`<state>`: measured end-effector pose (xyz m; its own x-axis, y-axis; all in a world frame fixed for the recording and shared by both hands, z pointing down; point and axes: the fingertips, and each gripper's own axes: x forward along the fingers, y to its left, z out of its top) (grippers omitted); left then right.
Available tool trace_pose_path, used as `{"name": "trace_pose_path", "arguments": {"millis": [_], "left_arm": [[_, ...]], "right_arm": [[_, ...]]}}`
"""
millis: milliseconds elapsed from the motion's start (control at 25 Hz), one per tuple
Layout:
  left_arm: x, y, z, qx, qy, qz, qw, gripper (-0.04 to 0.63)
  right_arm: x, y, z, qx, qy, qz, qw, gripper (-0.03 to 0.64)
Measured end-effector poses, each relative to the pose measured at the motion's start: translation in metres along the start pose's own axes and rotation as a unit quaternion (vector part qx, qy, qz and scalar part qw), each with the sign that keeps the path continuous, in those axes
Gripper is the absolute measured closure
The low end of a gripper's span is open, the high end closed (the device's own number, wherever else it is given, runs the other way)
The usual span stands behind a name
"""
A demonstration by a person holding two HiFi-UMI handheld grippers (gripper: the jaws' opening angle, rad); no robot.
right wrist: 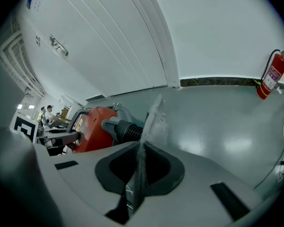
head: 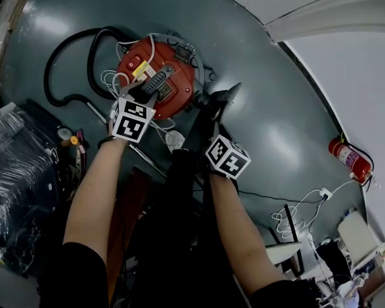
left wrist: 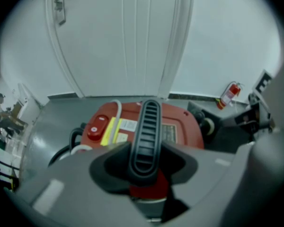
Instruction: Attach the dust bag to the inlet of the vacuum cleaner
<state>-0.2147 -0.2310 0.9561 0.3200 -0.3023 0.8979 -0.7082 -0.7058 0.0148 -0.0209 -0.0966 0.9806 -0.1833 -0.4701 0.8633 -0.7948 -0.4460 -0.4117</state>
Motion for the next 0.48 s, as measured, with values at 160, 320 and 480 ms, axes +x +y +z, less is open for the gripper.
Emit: {"name": "trace_pose_path", "arguments": {"millis": [160, 320, 480], "left_arm": [[0.000, -0.001, -0.002, -0.003, 0.003, -0.007, 1.0000, 0.434], [0.000, -0.001, 0.000, 0.002, -0.004, -0.010, 0.9999, 0.436], [0.000, -0.002, -0.003, 0.000, -0.003, -0.012, 0.9999, 0.436]], "right_arm": [[0.007, 0.010, -0.002, -0.008, 0.003, 0.005, 1.000, 0.601], [0.011, 0.015, -0.003, -0.014, 0.010, 0.005, 1.000, 0.601], [0.015, 0.018, -0.003, -0.012, 0.015, 0.013, 1.000, 0.601]]}}
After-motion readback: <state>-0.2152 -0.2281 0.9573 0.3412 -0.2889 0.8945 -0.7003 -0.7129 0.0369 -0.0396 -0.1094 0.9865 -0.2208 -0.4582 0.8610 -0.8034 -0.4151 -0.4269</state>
